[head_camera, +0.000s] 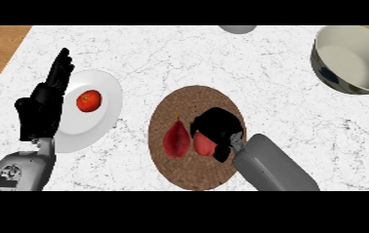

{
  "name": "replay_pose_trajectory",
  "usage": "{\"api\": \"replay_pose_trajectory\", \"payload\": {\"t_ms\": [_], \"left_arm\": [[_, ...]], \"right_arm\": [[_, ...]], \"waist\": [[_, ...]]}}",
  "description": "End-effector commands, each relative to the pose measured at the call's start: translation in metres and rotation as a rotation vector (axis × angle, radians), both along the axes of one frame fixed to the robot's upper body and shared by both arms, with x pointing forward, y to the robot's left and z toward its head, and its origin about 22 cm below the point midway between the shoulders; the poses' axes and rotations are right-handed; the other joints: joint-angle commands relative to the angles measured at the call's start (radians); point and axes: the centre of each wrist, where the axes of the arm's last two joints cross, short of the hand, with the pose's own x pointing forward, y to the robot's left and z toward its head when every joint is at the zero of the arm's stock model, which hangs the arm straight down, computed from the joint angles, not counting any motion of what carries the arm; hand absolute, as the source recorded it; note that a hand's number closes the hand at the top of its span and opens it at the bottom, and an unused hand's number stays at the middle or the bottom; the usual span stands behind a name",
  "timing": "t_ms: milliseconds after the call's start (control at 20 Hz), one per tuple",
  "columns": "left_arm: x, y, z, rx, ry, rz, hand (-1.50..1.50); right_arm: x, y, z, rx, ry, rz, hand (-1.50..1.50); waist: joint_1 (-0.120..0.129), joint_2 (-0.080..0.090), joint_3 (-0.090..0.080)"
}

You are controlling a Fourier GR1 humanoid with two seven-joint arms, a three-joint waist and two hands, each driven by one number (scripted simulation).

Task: Pick the bell pepper from the placemat and place it in the bowl

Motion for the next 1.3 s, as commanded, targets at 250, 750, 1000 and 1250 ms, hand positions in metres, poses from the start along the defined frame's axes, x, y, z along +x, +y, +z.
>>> {"api": "replay_pose_trajectory", "payload": {"t_ms": [250,750,1000,1250], "left_arm": [[0.004,-0.009,0.005,-0.004,0.005,-0.001,0.0],[0.007,-0.018,0.006,-0.024,0.003,-0.033,0.0],[0.01,-0.029,0.009,-0.005,-0.011,-0.041,0.0],[0.007,-0.011,0.008,0.012,0.0,-0.022,0.0]], "right_arm": [[-0.018,0.009,-0.039,0.057,-0.018,0.046,1.5],[0.071,-0.011,0.031,0.236,-0.101,-0.816,1.5],[0.087,0.019,0.064,0.35,-0.231,-0.92,1.5],[0.08,0.03,0.101,0.619,-0.444,-1.027,1.5]], "waist": [[-0.002,0.002,0.001],[0.049,0.015,0.002],[0.047,0.009,0.001],[0.019,-0.002,0.001]]}}
